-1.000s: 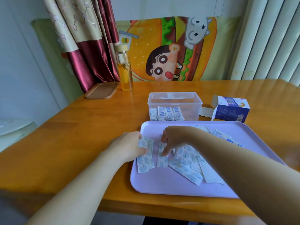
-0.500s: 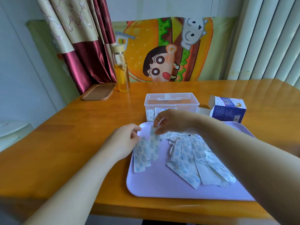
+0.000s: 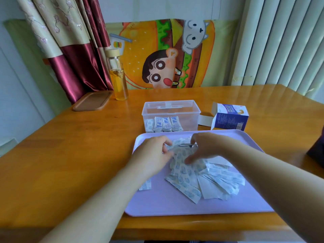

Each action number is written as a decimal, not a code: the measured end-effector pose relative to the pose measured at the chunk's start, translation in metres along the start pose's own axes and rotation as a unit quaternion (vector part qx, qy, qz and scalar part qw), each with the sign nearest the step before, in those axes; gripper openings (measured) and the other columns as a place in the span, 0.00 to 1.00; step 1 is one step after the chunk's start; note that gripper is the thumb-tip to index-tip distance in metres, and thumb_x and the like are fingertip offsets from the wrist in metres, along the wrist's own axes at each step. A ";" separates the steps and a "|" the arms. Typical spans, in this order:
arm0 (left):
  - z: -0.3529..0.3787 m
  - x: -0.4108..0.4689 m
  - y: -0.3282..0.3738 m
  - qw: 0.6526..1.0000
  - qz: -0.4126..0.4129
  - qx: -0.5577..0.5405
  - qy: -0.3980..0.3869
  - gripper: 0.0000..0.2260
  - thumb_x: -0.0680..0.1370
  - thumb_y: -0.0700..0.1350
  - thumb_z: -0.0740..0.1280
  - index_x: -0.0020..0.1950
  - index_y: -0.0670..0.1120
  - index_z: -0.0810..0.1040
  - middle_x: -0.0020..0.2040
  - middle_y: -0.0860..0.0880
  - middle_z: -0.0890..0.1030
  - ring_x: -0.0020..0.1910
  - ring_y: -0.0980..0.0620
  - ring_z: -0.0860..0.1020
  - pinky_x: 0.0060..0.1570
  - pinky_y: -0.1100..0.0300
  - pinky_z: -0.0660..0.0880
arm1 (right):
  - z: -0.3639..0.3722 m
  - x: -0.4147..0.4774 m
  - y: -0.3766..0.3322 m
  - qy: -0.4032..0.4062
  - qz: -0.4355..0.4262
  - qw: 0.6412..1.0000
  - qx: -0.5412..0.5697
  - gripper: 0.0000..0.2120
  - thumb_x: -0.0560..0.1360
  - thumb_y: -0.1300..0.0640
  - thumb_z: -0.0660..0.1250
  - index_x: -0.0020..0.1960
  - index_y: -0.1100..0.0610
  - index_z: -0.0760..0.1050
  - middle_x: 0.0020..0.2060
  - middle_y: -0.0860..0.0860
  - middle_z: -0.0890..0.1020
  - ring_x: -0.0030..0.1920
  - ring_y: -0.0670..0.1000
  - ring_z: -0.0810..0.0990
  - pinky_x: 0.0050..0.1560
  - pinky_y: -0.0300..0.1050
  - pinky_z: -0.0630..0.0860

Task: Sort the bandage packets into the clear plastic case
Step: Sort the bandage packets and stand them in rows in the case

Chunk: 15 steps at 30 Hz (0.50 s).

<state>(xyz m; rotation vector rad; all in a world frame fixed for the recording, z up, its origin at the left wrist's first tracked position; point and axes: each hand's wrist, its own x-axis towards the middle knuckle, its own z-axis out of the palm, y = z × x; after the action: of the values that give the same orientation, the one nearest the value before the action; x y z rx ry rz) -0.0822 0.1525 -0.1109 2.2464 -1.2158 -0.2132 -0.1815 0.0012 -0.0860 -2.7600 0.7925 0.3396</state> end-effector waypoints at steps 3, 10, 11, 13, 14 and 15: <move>0.019 0.004 0.014 0.996 -0.018 0.026 -0.086 0.21 0.75 0.51 0.68 0.66 0.49 0.71 0.51 0.51 0.77 0.47 0.54 0.76 0.48 0.59 0.75 | 0.003 0.002 0.007 0.010 -0.008 0.998 0.055 0.32 0.68 0.46 0.74 0.67 0.55 0.68 0.60 0.52 0.75 0.55 0.52 0.73 0.49 0.41 0.67; 0.030 0.014 0.018 0.991 -0.040 -0.031 -0.123 0.28 0.70 0.51 0.74 0.68 0.50 0.69 0.55 0.49 0.78 0.51 0.52 0.77 0.52 0.54 0.77 | 0.000 0.000 0.036 0.081 0.014 0.975 0.206 0.24 0.68 0.55 0.76 0.62 0.54 0.74 0.43 0.50 0.79 0.40 0.49 0.78 0.35 0.37 0.74; 0.031 0.015 0.019 0.990 -0.042 -0.047 -0.127 0.29 0.70 0.49 0.74 0.69 0.50 0.68 0.55 0.49 0.77 0.50 0.53 0.76 0.49 0.58 0.77 | -0.002 0.000 0.040 0.104 0.018 0.972 0.212 0.23 0.68 0.54 0.75 0.60 0.55 0.75 0.43 0.50 0.80 0.38 0.48 0.77 0.33 0.36 0.72; 0.032 0.016 0.020 0.987 -0.048 -0.094 -0.125 0.30 0.71 0.45 0.74 0.70 0.49 0.66 0.53 0.52 0.76 0.46 0.55 0.75 0.38 0.63 0.78 | -0.006 0.000 0.048 0.145 0.028 0.966 0.210 0.17 0.68 0.52 0.74 0.55 0.55 0.78 0.41 0.51 0.81 0.36 0.46 0.76 0.30 0.36 0.68; 0.031 0.017 0.021 0.983 -0.055 -0.123 -0.122 0.30 0.71 0.43 0.74 0.70 0.49 0.65 0.50 0.53 0.74 0.43 0.56 0.75 0.33 0.64 0.77 | -0.008 -0.001 0.051 0.157 0.033 0.964 0.213 0.15 0.69 0.51 0.74 0.52 0.56 0.79 0.39 0.51 0.82 0.35 0.47 0.75 0.29 0.37 0.67; 0.030 0.018 0.022 0.980 -0.062 -0.146 -0.117 0.31 0.72 0.42 0.74 0.71 0.50 0.64 0.48 0.55 0.72 0.40 0.57 0.74 0.29 0.65 0.76 | -0.010 -0.001 0.054 0.162 0.038 0.962 0.215 0.12 0.69 0.51 0.73 0.49 0.56 0.80 0.37 0.51 0.81 0.33 0.47 0.74 0.28 0.37 0.65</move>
<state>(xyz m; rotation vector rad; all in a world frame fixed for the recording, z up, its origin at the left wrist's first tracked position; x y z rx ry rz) -0.0996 0.1167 -0.1218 2.0805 -1.0798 -0.6762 -0.2107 -0.0455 -0.0858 -2.3996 0.9226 -0.2545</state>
